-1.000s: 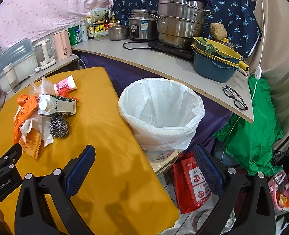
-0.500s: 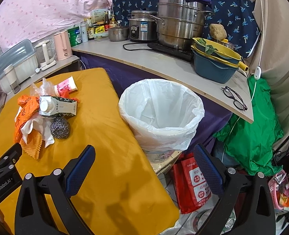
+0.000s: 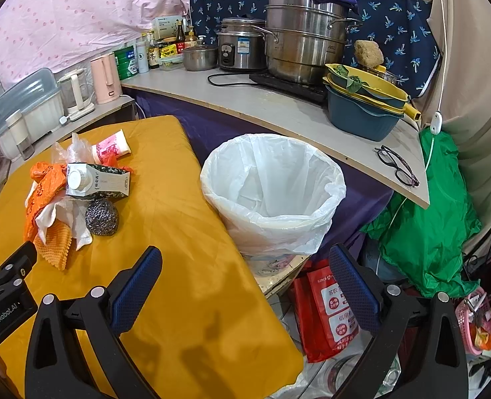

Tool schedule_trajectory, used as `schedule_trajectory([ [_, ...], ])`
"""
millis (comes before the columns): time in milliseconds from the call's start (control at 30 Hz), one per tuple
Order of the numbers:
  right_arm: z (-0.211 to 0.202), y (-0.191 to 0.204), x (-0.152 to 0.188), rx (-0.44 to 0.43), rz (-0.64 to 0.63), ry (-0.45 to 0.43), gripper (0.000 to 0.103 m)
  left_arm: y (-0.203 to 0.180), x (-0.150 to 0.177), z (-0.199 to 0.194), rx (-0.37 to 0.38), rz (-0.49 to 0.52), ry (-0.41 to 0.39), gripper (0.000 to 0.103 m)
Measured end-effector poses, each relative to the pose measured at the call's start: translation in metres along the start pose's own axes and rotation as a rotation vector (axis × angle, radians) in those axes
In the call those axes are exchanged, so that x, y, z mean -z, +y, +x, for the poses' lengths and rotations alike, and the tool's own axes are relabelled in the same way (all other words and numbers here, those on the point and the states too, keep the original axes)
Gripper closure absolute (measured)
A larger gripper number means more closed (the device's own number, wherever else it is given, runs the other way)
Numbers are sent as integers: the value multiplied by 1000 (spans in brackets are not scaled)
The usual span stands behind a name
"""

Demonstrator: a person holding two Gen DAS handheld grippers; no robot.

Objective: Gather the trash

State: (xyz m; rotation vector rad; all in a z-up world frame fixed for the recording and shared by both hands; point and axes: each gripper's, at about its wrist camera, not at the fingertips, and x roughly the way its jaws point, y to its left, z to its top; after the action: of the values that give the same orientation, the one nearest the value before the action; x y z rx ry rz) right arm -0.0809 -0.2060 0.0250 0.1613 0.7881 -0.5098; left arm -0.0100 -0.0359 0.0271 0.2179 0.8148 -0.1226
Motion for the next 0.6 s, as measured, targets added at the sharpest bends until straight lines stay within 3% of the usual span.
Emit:
schedule_trajectory([
  [600, -1, -1, 1, 1, 1, -2, 7, 0, 2, -1, 6, 1, -6, 7],
])
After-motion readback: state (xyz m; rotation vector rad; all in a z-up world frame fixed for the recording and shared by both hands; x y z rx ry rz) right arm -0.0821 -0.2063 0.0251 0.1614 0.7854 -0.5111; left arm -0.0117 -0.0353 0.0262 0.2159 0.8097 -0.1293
